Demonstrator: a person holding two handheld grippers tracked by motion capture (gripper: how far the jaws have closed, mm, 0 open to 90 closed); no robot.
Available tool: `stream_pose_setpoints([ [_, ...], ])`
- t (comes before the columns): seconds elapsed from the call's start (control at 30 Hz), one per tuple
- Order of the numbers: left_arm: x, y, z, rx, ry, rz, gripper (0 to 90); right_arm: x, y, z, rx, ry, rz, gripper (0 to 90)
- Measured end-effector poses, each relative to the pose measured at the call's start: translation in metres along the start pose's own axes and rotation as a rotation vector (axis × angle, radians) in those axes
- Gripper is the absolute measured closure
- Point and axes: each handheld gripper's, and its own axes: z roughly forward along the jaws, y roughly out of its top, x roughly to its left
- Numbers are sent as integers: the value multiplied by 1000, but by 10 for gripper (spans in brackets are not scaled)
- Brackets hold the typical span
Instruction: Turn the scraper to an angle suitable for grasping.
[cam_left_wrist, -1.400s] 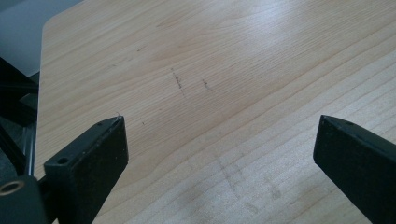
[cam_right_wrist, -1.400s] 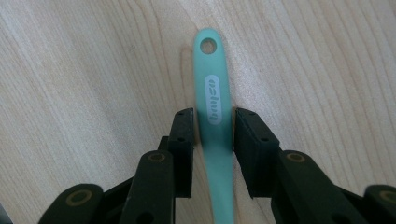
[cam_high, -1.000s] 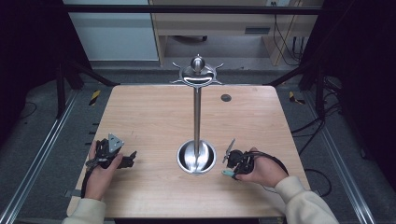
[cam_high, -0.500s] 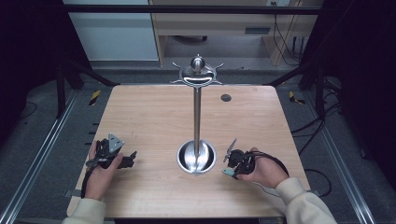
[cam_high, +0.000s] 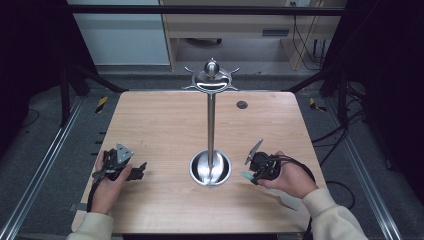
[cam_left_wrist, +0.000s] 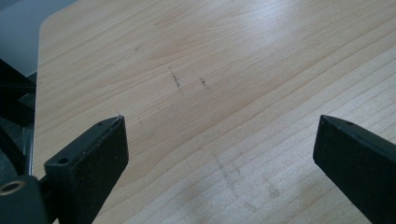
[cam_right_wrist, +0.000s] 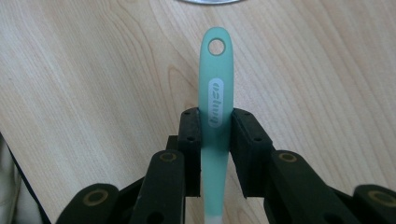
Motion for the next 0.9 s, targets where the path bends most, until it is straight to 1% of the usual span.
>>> stream_pose_setpoints([
  [0.03,0,0,0,0,0,0,30,0,0,0,0,0,0,745],
  [0.07,0,0,0,0,1,1,31,0,0,-4,-6,-5,12,745],
  [0.23,0,0,0,0,-1,0,30,-2,0,-11,-25,-10,13,745],
  [0.33,0,0,0,0,-1,0,30,-3,0,-19,-42,-22,13,746],
  [0.37,0,0,0,0,-1,0,31,-3,1,-21,-41,-23,23,746],
  [0.4,0,0,0,0,-1,0,30,-4,0,-22,-45,-26,12,746],
  [0.47,0,0,0,0,-1,-1,30,-4,1,-26,-47,-32,21,746],
  [0.53,0,0,0,0,-1,-1,30,-5,0,-27,-52,-35,19,746],
  [0.57,0,0,0,0,-1,-1,31,-5,1,-30,-50,-37,27,747],
  [0.63,0,0,0,1,-1,-1,31,-4,1,-36,-66,-45,20,747],
  [0.7,0,0,0,1,-1,-1,31,-3,1,-42,-70,-50,28,747],
  [0.73,0,0,0,0,-1,0,30,-3,1,-44,-75,-51,12,747],
  [0.8,0,0,0,1,-1,0,31,-2,2,-49,-81,-56,20,747],
  [0.87,0,0,0,1,-1,-1,31,-3,2,-54,-90,-63,13,748],
  [0.9,0,0,0,0,-1,-2,31,-3,2,-54,-90,-63,13,748],
])
